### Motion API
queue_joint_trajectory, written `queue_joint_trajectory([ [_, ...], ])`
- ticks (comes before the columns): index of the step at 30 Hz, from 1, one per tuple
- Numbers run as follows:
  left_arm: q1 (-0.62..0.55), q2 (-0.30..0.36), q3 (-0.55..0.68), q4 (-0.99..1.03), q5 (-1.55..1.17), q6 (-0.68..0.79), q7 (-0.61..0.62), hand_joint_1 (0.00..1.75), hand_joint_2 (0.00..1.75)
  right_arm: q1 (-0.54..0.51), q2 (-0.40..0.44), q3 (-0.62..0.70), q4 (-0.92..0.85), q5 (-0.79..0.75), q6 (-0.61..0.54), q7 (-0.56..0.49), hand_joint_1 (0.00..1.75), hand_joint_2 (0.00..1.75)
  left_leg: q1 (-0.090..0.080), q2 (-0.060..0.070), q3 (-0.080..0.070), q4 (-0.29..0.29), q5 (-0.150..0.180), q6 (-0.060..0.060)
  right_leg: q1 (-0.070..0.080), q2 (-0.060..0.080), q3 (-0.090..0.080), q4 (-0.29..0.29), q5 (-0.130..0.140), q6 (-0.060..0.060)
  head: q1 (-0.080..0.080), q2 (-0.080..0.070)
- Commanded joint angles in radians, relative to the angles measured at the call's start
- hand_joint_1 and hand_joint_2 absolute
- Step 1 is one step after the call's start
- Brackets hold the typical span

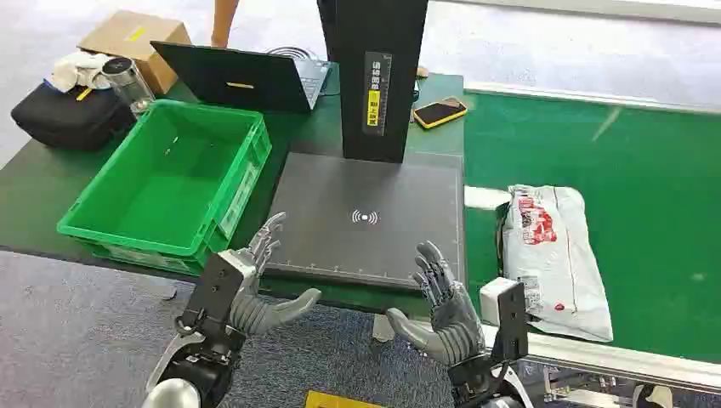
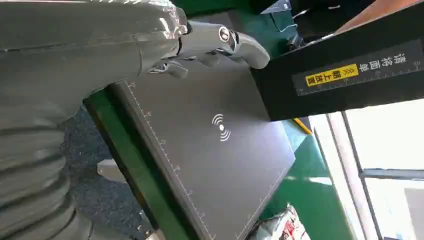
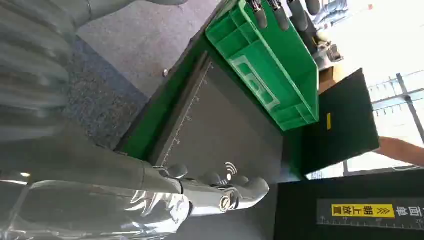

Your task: Moved the parcel from conveyor to table for the left to box.

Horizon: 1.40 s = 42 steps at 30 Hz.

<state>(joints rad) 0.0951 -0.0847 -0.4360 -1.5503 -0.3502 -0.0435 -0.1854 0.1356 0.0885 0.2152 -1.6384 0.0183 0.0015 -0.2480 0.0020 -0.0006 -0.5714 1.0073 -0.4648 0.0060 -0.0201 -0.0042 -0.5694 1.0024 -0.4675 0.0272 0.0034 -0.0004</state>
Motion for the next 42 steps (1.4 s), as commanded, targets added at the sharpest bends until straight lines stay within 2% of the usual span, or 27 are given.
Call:
queue_joint_trajectory([
  [1, -0.022, 0.023, -0.015, 0.039, 0.001, -0.001, 0.004, 0.00, 1.75, -0.019, -0.001, 0.003, 0.039, 0.000, 0.003, 0.008, 0.00, 1.75, 0.001, 0.000, 0.002, -0.002, 0.000, -0.001, 0.001, 0.001, 0.002, -0.002, 0.000, -0.002, 0.000, 0.000],
  [26, -0.032, 0.017, -0.016, 0.053, -0.004, -0.008, 0.005, 0.00, 1.75, -0.002, -0.006, -0.013, 0.015, 0.033, -0.003, 0.007, 0.00, 1.75, 0.001, -0.001, 0.002, -0.002, 0.000, -0.001, 0.001, -0.001, 0.002, -0.002, 0.000, -0.002, 0.000, 0.000],
  [29, -0.025, 0.017, -0.013, 0.039, -0.006, -0.010, 0.005, 0.00, 1.75, -0.005, -0.038, -0.048, -0.035, 0.107, -0.020, 0.013, 0.00, 1.75, 0.000, -0.001, 0.001, -0.001, 0.000, 0.000, 0.000, -0.001, 0.001, -0.001, 0.000, -0.001, 0.000, 0.000],
  [32, -0.014, 0.016, -0.003, 0.022, -0.014, -0.016, 0.005, 0.00, 1.75, -0.006, -0.061, -0.112, -0.103, 0.214, 0.010, 0.038, 0.00, 1.75, 0.000, -0.001, 0.001, -0.001, 0.000, 0.000, 0.000, -0.001, 0.001, -0.001, 0.000, -0.001, 0.000, 0.000],
  [34, -0.006, 0.014, 0.004, 0.010, -0.021, -0.021, 0.005, 0.00, 1.75, -0.015, -0.086, -0.163, -0.141, 0.317, -0.015, 0.034, 0.00, 1.75, 0.000, -0.001, 0.000, 0.000, 0.000, 0.000, 0.000, -0.001, 0.001, -0.001, 0.000, -0.001, 0.000, 0.000],
  [35, -0.004, 0.014, 0.006, 0.008, -0.022, -0.023, 0.005, 0.00, 1.75, -0.015, -0.089, -0.178, -0.150, 0.316, -0.002, 0.039, 0.00, 1.75, 0.000, -0.001, 0.002, -0.001, 0.000, 0.000, 0.000, -0.001, 0.003, -0.002, 0.000, -0.001, 0.000, 0.000],
  [37, -0.005, 0.015, 0.008, 0.007, -0.027, -0.030, 0.003, 0.00, 1.75, -0.022, -0.151, -0.240, -0.174, 0.370, -0.026, 0.041, 0.00, 1.75, 0.000, -0.001, 0.001, 0.000, 0.000, 0.000, 0.000, -0.001, 0.002, -0.001, 0.000, -0.001, 0.000, 0.000],
  [42, -0.024, 0.006, 0.010, 0.026, -0.035, -0.050, -0.006, 0.00, 1.75, -0.048, -0.246, -0.377, -0.190, 0.362, 0.030, 0.025, 0.00, 1.75, -0.001, -0.002, 0.001, 0.000, 0.000, 0.000, 0.000, -0.002, 0.002, -0.001, 0.000, -0.001, 0.000, 0.000],
])
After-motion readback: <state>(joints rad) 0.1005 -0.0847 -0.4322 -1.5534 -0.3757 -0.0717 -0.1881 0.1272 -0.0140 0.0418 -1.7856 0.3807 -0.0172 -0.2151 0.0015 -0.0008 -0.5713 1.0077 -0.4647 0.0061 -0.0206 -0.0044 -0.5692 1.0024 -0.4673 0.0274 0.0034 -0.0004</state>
